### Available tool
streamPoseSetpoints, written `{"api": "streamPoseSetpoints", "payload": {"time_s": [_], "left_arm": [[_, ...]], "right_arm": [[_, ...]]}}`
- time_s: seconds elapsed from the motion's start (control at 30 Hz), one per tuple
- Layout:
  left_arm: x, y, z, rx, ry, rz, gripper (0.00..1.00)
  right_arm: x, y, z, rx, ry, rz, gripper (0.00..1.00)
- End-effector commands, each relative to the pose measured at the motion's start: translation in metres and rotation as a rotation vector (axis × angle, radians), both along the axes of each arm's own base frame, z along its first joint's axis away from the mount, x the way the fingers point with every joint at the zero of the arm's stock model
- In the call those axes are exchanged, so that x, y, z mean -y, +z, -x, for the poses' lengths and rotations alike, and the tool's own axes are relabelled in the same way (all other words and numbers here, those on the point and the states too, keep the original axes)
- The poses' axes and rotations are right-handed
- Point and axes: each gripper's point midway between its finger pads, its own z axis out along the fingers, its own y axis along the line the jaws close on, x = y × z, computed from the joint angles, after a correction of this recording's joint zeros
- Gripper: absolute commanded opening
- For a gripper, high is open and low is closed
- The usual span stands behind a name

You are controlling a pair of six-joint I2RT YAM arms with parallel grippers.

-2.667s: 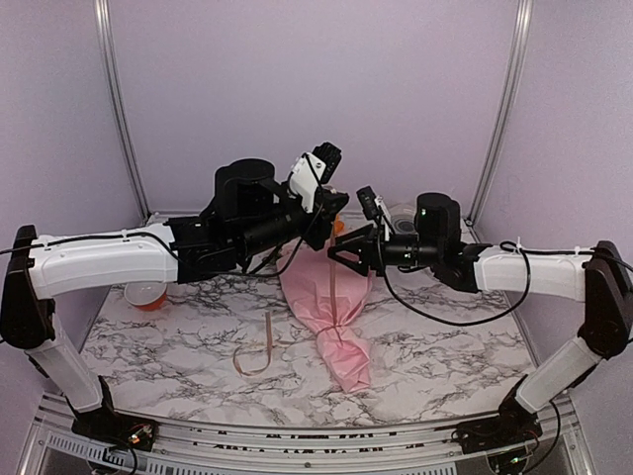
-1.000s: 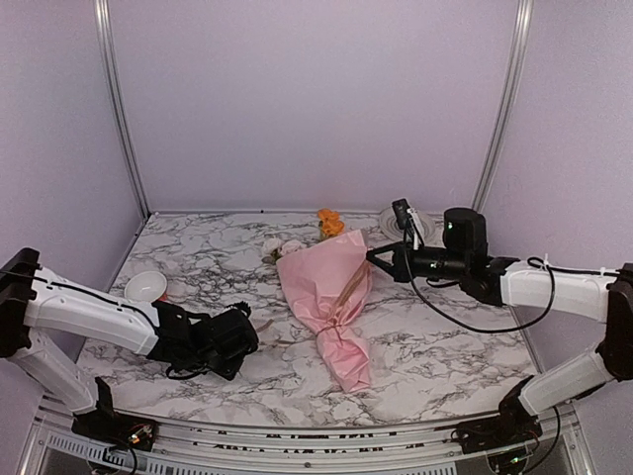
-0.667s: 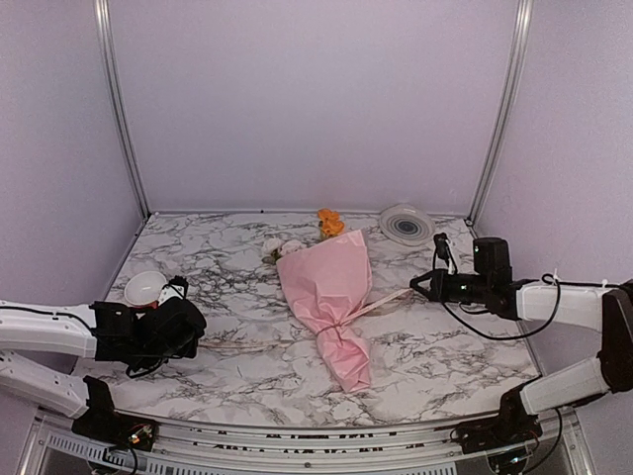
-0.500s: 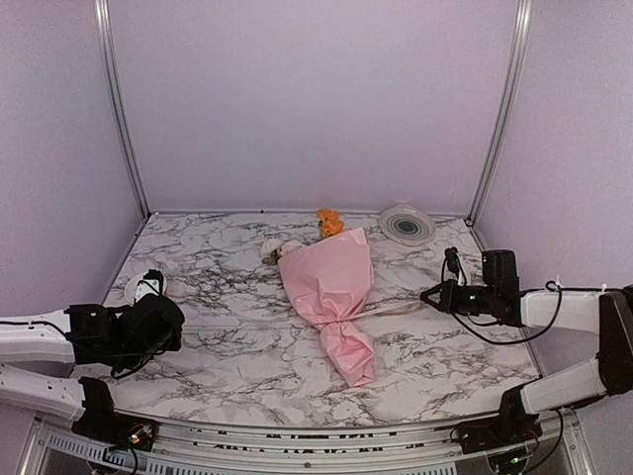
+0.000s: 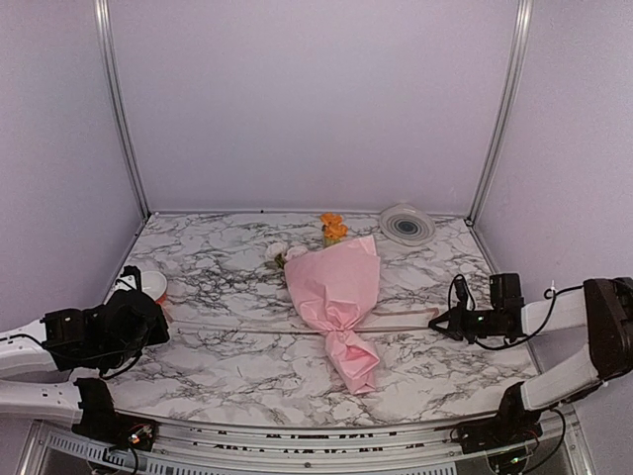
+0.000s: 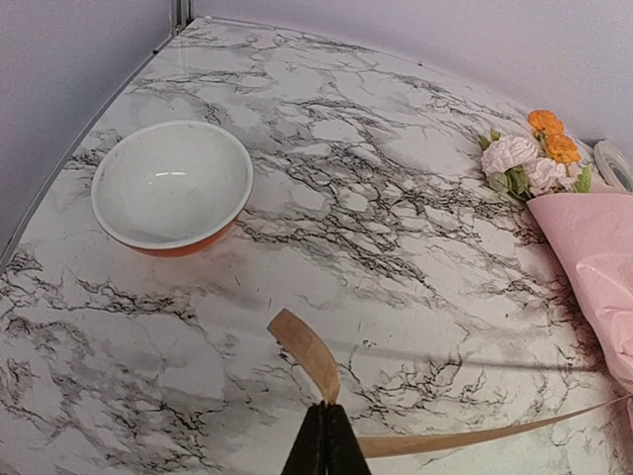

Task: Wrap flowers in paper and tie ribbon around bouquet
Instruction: Tie the ribbon around the folded bouquet.

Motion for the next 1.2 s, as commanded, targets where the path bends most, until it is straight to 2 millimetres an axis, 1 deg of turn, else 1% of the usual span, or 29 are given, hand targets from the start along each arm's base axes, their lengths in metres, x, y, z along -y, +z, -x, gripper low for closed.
{"api": "streamPoseSetpoints", "payload": {"time_s": [0.0, 0.1, 0.17, 0.47, 1.0, 1.17], "left_arm": [[-0.044, -0.007, 0.002, 0.003, 0.133, -0.156, 0.0], [-0.049, -0.006, 0.001, 0.003, 0.155, -0.16, 0.0], [-0.053, -0.005, 0.0, 0.007, 0.173, -0.153, 0.0], [-0.064, -0.001, 0.0, 0.026, 0.221, -0.123, 0.0], [-0.071, 0.004, 0.001, 0.055, 0.247, -0.091, 0.0], [-0.071, 0.002, 0.0, 0.048, 0.244, -0.097, 0.0]], "right_arm": [[0.036, -0.021, -0.008, -0.041, -0.136, 0.086, 0.0], [0.045, -0.028, -0.006, -0.066, -0.175, 0.073, 0.0], [0.047, -0.031, -0.005, -0.079, -0.183, 0.071, 0.0], [0.051, -0.036, -0.004, -0.098, -0.195, 0.096, 0.0], [0.052, -0.036, -0.002, -0.092, -0.201, 0.104, 0.0], [0.053, -0.034, -0.002, -0.083, -0.201, 0.109, 0.0]]}}
